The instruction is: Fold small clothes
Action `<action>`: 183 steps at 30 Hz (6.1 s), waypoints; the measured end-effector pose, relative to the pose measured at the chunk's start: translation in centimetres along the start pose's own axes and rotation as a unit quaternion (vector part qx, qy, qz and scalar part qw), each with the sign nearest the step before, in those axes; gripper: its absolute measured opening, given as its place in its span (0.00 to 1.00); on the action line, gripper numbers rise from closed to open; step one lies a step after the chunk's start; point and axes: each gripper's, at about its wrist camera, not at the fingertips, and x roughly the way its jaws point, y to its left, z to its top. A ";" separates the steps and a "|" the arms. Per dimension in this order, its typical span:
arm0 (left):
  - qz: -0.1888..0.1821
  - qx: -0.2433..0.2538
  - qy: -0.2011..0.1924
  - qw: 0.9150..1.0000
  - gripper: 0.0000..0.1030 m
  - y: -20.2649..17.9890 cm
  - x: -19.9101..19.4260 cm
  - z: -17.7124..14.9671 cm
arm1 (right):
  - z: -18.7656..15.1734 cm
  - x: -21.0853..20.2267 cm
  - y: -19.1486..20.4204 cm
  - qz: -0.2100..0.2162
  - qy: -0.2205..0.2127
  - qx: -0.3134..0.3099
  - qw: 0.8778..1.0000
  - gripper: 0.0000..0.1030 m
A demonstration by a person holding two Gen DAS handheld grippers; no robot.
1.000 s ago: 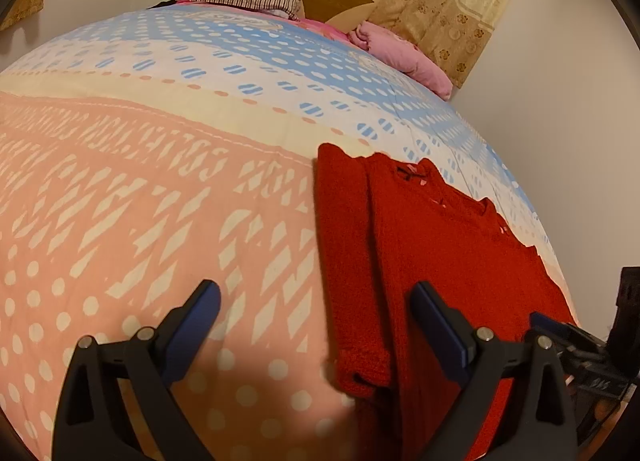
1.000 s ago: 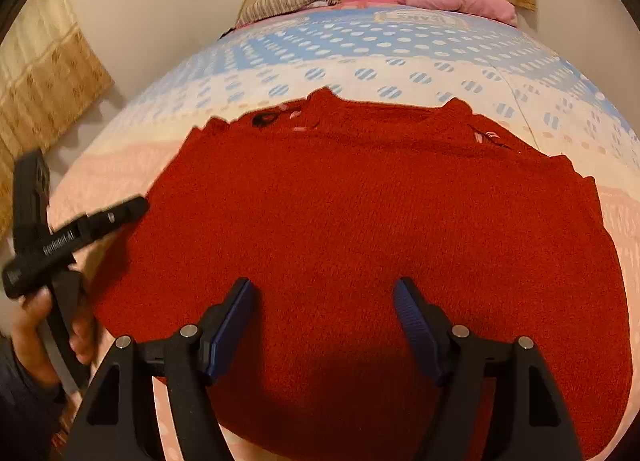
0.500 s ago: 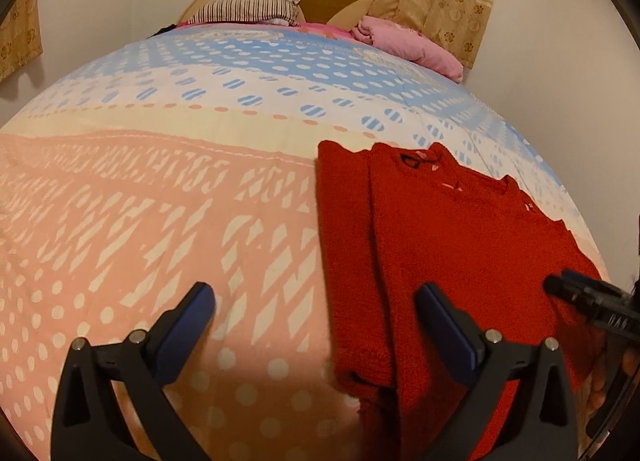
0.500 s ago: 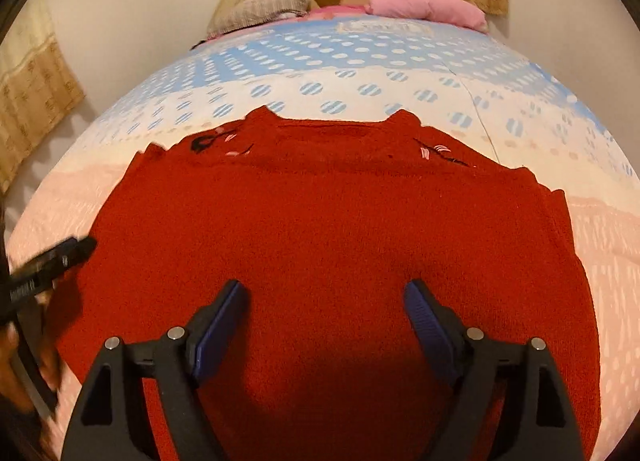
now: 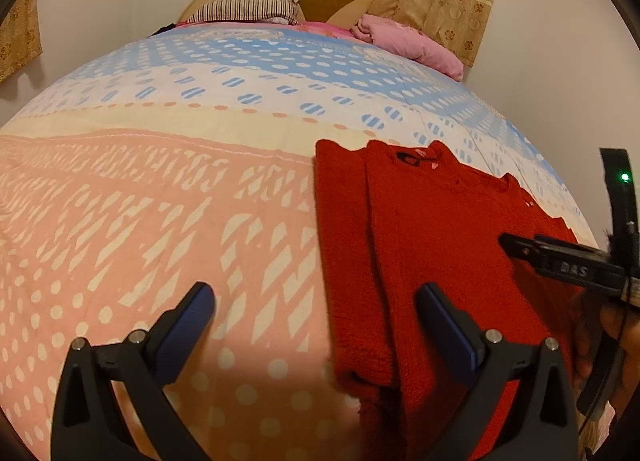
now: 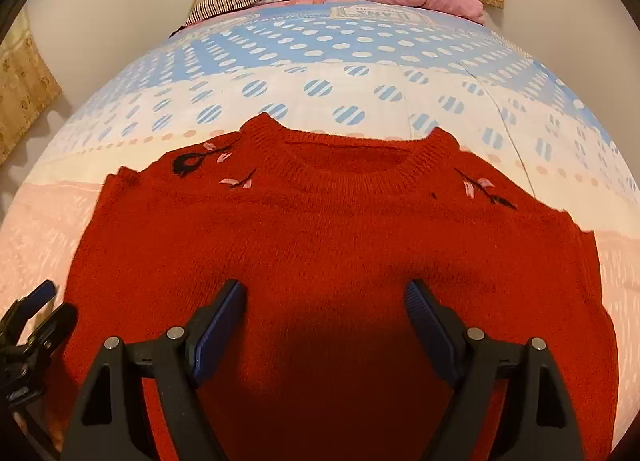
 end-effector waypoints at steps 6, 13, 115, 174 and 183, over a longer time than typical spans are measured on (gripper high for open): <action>-0.003 -0.004 0.000 1.000 1.00 0.1 0.0 0.0 | 0.2 -0.1 -0.1 0.005 -0.014 0.005 1.000 0.85; -0.046 -0.035 0.009 0.998 1.00 1.2 0.1 0.1 | -3.8 -5.9 0.9 0.049 -0.083 -0.018 0.995 0.85; -0.290 0.094 0.088 0.948 0.15 -29.1 2.1 2.5 | -18.8 -14.7 -11.7 0.108 -0.186 0.113 0.970 0.07; -0.173 0.153 0.014 0.973 1.00 -18.9 -1.5 -4.8 | -9.3 -16.6 -14.7 0.067 -0.187 0.116 0.973 0.43; -0.195 0.067 0.026 0.978 1.00 -15.9 -0.5 -3.8 | -8.6 -10.6 -12.3 0.114 -0.087 0.063 0.988 0.47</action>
